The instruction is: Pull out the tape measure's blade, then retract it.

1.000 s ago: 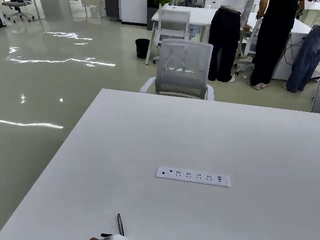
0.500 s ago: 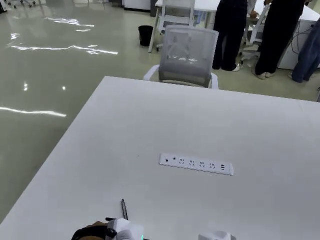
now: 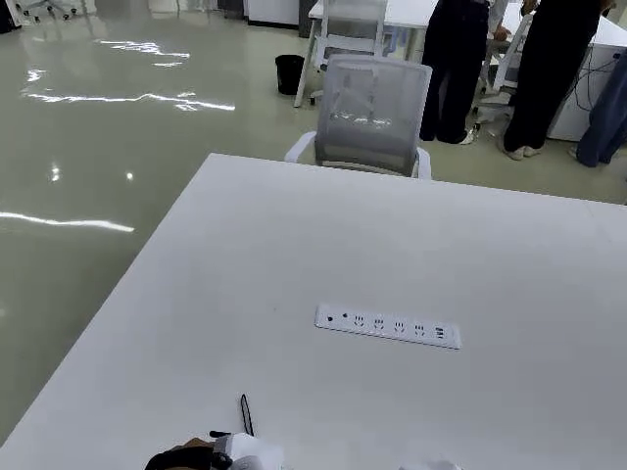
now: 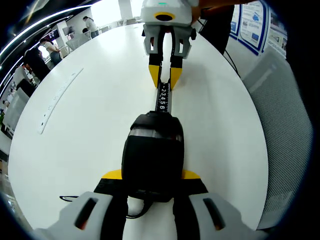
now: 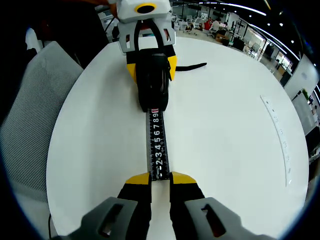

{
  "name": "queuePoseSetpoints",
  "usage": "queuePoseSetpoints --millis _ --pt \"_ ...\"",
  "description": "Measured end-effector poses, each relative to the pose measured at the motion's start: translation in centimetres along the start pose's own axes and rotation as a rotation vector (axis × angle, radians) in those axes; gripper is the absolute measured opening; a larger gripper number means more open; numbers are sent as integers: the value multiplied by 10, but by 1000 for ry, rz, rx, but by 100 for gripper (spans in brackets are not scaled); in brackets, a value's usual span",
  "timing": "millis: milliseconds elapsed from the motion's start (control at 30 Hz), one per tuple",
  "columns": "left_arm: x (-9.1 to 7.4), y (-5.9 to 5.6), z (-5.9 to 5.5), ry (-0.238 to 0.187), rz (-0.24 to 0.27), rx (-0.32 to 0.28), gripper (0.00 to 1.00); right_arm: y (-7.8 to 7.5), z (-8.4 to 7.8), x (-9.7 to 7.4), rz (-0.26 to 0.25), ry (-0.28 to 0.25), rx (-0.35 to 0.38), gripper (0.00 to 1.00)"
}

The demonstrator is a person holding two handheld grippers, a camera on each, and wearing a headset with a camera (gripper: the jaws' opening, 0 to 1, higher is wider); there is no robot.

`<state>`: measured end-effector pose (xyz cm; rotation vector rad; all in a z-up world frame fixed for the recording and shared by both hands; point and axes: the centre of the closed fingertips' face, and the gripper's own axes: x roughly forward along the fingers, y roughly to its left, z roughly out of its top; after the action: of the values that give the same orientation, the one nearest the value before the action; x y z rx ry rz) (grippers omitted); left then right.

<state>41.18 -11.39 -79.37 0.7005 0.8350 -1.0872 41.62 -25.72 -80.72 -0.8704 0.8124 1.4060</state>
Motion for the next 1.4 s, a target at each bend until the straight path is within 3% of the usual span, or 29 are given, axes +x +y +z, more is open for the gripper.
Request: queuePoseSetpoints --millis 1400 --pt "0 -1 0 7 -2 -3 31 2 -13 -9 -4 5 18 11"
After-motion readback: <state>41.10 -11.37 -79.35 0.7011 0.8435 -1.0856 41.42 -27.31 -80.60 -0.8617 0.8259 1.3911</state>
